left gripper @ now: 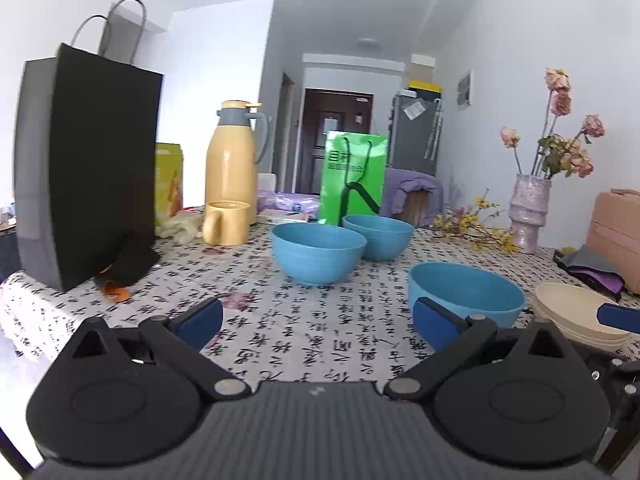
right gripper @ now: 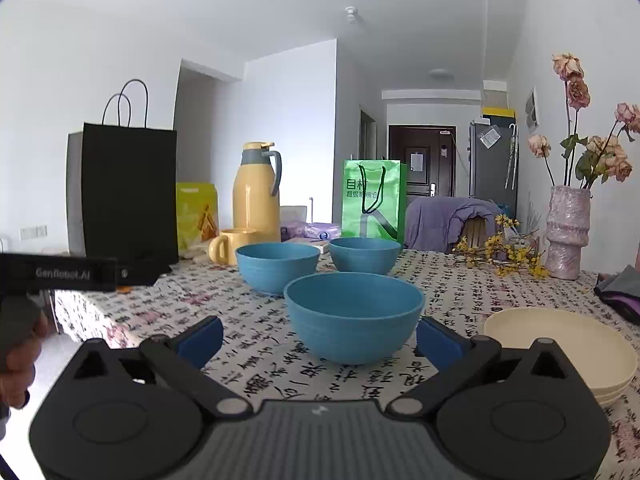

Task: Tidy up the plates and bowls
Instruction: 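Withdraw both grippers from the placed blue bowl, then move both grippers to another blue bowl and grip its rim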

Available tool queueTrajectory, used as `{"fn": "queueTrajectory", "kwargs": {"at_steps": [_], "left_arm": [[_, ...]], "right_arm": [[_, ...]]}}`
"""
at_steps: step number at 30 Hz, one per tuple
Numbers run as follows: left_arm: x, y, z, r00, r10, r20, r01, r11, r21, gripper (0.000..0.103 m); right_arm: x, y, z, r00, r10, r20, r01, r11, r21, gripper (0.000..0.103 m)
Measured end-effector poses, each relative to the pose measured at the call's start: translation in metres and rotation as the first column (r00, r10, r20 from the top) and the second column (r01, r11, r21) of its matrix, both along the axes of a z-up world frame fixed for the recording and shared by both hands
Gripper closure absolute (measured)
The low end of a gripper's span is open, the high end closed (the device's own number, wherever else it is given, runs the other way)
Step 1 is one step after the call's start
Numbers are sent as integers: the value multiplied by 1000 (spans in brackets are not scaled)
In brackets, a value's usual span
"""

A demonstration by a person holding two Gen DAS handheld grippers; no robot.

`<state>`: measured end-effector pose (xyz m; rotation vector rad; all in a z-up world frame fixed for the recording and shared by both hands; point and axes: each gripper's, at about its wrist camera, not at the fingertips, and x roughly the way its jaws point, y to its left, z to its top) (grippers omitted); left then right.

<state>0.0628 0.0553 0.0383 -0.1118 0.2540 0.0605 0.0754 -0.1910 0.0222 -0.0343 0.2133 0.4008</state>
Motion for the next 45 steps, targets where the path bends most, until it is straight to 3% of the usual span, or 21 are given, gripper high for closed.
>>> {"fn": "queueTrajectory", "kwargs": {"at_steps": [6,15,21,26,30,35,41,43,45], "left_arm": [[-1,4,-2,1000,29,-9,-29,999,-12,0],[20,9,-4,998,-10,-56,9,1000,-17,0],[59,33,10,997,-22,-70,17,997,-74,0],[117,59,28,994,-29,-103,18,993,-113,0],[169,83,38,986,-62,-153,30,980,-199,10],[234,112,35,961,-144,-235,56,936,-346,28],[305,134,12,909,-219,-354,28,881,-472,46],[319,138,6,894,-252,-370,39,867,-497,61],[332,140,0,877,-268,-399,30,859,-511,69]], "right_arm": [[3,1,-1,1000,0,-3,0,1000,5,0],[23,5,1,999,-36,-34,37,999,7,0],[72,2,26,990,30,-140,-11,991,134,0],[144,10,59,964,59,-258,1,974,225,0],[215,26,75,904,159,-396,-31,950,312,2],[302,51,65,745,286,-603,4,902,432,7],[372,77,33,625,242,-742,123,909,399,34],[385,84,21,583,237,-777,147,910,388,45],[392,89,14,566,233,-791,144,917,373,54]]}}
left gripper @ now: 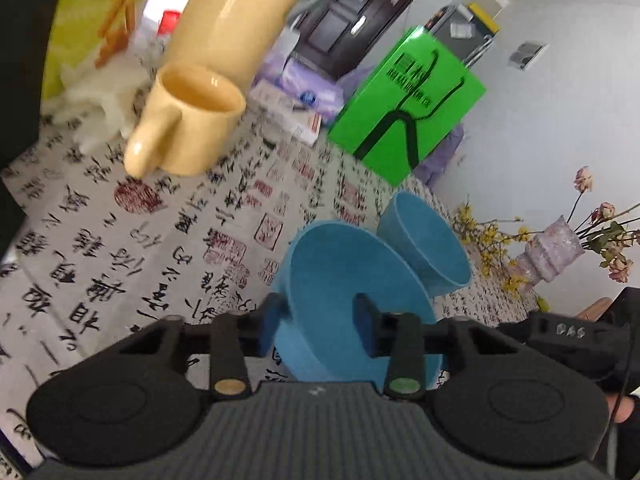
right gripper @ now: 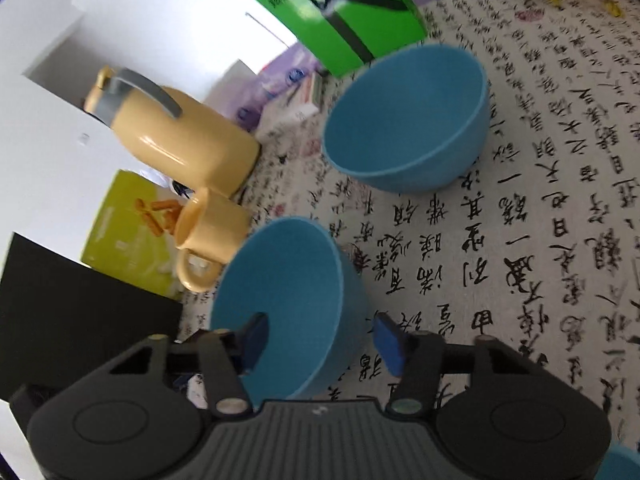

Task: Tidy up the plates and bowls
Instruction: 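Move both grippers to another blue bowl and grip its rim, then lift the gripped blue bowl and lower it into the placed blue bowl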

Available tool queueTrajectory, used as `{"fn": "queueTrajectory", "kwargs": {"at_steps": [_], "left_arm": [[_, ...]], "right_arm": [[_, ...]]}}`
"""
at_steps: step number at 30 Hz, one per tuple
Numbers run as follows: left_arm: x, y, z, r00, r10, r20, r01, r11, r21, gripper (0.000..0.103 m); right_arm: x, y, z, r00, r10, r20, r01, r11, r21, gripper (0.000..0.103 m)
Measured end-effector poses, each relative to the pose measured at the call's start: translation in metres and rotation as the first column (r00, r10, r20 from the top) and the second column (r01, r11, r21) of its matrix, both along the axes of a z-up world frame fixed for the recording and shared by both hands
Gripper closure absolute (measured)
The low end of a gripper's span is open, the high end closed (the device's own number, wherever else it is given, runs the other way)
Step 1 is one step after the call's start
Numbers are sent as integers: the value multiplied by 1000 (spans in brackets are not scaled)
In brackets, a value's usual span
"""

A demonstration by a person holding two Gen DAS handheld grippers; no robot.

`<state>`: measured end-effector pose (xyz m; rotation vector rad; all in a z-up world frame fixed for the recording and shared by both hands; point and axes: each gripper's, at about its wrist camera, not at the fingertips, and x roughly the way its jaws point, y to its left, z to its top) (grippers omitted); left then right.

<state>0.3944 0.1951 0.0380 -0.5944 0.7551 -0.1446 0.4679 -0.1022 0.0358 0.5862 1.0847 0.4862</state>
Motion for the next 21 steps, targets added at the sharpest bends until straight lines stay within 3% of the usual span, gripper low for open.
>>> {"fn": "queueTrajectory", "kwargs": {"at_steps": [3,6,16,21], "left_arm": [[7,0,-3,1000,0,-9,0,1000,9,83],[12,4,-5,1000,0,-8,0,1000,2,87],[18,12,-7,999,26,-30,-27,999,-38,90],[-6,5,13,999,38,33,-39,999,3,90]], "right_arm": [[9,5,-8,1000,7,-16,-8,1000,-25,70],[14,5,-13,1000,-5,-17,4,999,-47,81],[20,13,-15,1000,3,-2,-3,998,-70,81],[5,14,-2,998,20,55,-15,996,-85,85]]}}
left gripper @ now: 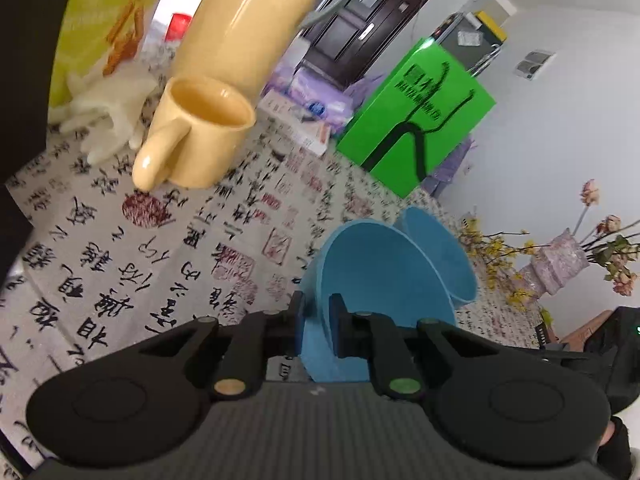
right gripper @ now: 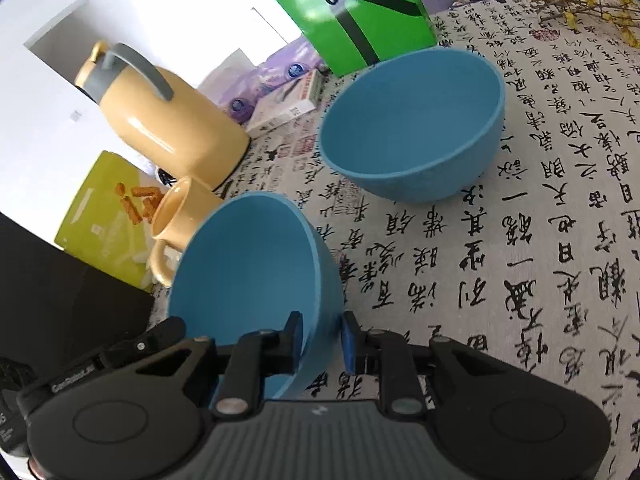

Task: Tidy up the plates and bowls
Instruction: 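Lift the gripped blue bowl and lower it into the placed blue bowl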

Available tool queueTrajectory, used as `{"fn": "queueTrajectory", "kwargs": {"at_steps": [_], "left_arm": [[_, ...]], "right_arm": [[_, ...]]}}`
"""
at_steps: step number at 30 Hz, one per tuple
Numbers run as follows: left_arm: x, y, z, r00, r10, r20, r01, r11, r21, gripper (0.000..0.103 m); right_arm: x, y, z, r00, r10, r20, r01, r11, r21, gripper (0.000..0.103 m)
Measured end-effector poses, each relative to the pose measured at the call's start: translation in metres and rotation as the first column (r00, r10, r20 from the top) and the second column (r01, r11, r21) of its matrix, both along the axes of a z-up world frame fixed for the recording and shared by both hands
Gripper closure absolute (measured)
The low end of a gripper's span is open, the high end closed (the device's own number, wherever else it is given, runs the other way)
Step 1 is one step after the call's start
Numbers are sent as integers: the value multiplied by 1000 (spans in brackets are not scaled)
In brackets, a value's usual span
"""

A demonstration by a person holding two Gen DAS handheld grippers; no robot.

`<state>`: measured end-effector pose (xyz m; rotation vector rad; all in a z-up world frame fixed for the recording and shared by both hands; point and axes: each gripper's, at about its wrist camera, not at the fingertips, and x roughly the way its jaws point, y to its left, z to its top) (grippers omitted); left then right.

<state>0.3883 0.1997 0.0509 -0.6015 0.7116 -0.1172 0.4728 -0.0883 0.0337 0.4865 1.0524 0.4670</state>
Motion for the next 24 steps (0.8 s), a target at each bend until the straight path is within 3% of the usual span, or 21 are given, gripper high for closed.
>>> {"fn": "queueTrajectory", "kwargs": {"at_steps": [9,17,24], "left_arm": [[-53,-13,45,998,13,67,-13,1000,8,90],[-110,-32,61,997,-1,82,1,1000,-1,90],[-144,-69,75,989,-72,125,72,997,3,89]], "right_arm": [[-46,-16,39,997,19,75,-21,999,27,85],[-102,-39,53,994,6,107,-11,999,45,85],[-147,-76,61,991,-41,126,37,999,38,85]]}}
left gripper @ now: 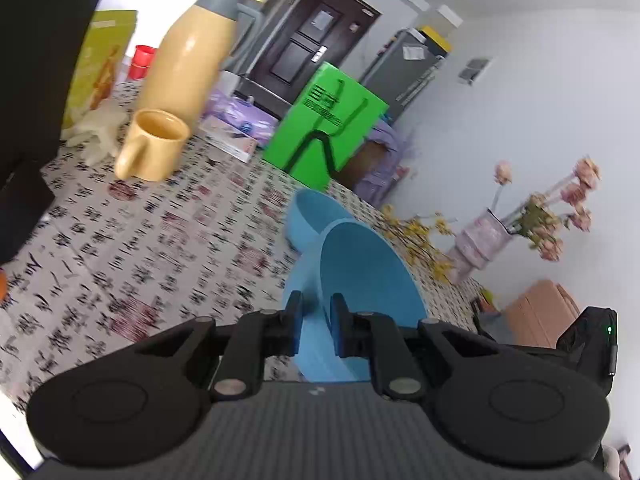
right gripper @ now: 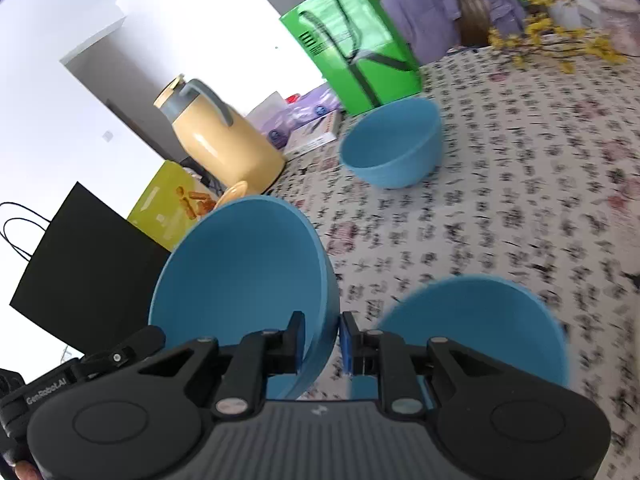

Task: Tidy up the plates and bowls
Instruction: 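Lift the gripped blue bowl and lower it into the placed blue bowl, then open both grippers and withdraw from the two nested bowls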

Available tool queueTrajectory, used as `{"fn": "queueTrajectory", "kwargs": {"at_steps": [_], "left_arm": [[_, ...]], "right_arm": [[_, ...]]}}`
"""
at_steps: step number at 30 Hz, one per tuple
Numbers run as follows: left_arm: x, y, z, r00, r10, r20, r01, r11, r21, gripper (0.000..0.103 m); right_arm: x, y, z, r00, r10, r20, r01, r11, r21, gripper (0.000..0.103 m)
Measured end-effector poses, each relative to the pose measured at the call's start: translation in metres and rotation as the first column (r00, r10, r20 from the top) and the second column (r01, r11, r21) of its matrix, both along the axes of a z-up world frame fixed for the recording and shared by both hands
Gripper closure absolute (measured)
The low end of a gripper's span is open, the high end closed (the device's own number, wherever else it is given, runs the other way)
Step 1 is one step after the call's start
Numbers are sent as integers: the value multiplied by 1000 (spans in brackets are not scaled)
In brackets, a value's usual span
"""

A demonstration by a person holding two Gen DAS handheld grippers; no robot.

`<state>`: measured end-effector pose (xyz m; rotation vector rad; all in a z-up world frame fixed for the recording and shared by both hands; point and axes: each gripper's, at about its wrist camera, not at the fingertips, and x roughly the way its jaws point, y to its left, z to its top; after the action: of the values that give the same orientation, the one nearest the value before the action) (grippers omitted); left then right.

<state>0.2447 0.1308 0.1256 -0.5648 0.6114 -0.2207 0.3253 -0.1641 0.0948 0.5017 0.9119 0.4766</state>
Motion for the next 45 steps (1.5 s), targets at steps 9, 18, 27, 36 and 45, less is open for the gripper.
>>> {"fn": "queueTrajectory", "kwargs": {"at_steps": [9,18,27,36,45], "left_arm": [[7,-51,-23,994,-96,-44,93,994,-49,89],[25,-72,-47,984,-143,-105,138,989,-57,89],[26,-76,-64,976,-161,-147,154,986,-58,89],[21,-80,-69,974,-160,-162,153,987,-51,89],[10,-81,-72,978,-152,-146,150,988,-22,82]], "right_arm": [[-27,-58,-10,995,-104,-12,103,994,-40,85],[-25,-83,-33,988,-154,-31,152,986,-67,84],[-39,-75,-37,989,-143,24,145,978,-149,76],[-52,-73,-35,990,-122,68,132,975,-177,73],[-70,-72,-25,985,-109,135,137,967,-213,62]]}}
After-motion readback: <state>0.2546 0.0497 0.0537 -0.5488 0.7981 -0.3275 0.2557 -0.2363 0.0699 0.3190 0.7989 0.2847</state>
